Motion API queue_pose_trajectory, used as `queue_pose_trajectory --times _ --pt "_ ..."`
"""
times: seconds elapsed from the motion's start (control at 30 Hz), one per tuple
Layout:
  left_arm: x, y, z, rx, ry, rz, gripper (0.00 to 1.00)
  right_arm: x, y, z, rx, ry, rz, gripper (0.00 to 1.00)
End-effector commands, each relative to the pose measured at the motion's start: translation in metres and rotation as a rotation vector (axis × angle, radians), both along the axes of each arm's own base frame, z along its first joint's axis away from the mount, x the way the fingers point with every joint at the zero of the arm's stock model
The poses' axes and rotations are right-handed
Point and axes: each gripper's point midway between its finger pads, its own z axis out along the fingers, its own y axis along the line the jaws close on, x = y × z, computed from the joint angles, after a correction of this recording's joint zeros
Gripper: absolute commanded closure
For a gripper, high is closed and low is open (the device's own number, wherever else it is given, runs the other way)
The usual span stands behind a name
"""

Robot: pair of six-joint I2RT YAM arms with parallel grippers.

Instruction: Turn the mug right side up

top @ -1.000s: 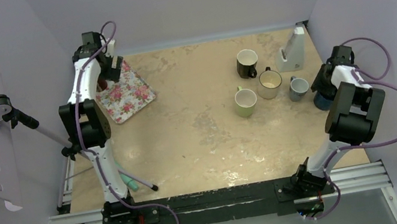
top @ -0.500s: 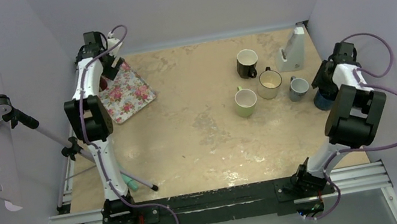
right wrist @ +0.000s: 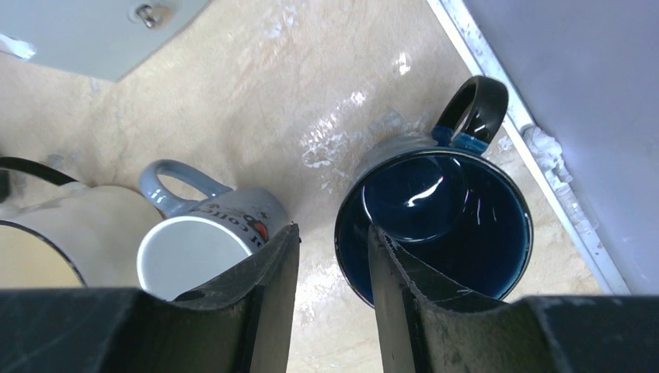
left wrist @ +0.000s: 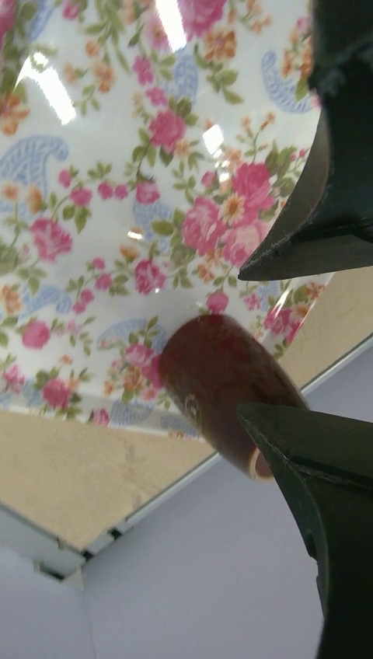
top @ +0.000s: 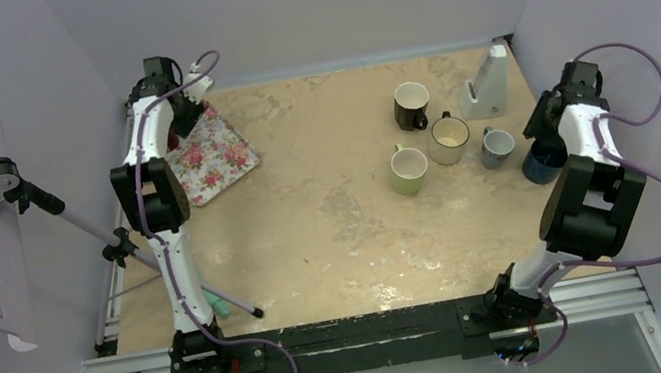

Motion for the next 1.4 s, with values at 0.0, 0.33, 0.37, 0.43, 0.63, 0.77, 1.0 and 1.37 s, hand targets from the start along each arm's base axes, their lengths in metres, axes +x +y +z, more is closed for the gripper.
queue_pose_trajectory --times 0.0,0.33,0.37,0.43,0.63,0.77,1.0,1.37 --pt "-0.022 -0.014 -0.002 -0.080 0.081 -0.031 0.38 0.010 -0.009 0.049 -0.059 -0.093 0.006 0.58" --pt "-0.036 -0.035 0.013 -0.172 0.077 -0.047 0.38 0.009 -0.006 0.056 -0.069 -0.109 0.026 0.58" --pt "-0.034 -0.032 0.017 -0.158 0.062 -0.036 0.35 0.009 -0.006 0.055 -0.067 -0.108 0.027 0.58" --pt "-0.028 -0.019 0.028 -0.105 0.026 0.007 0.27 0.011 -0.007 0.053 -0.062 -0.104 0.028 0.58" --pt "-0.013 0.015 0.048 0.055 -0.065 0.085 0.07 0.010 -0.009 0.053 -0.065 -0.090 0.017 0.55" --pt "-0.008 0.020 0.045 0.086 -0.074 0.084 0.06 0.010 -0.009 0.057 -0.066 -0.093 0.014 0.54" --pt "-0.006 0.018 0.049 0.083 -0.092 0.059 0.07 0.008 -0.011 0.065 -0.084 -0.096 0.009 0.54" --pt "0.011 0.024 0.030 0.141 -0.067 -0.001 0.24 0.009 -0.010 0.067 -0.087 -0.105 0.019 0.54"
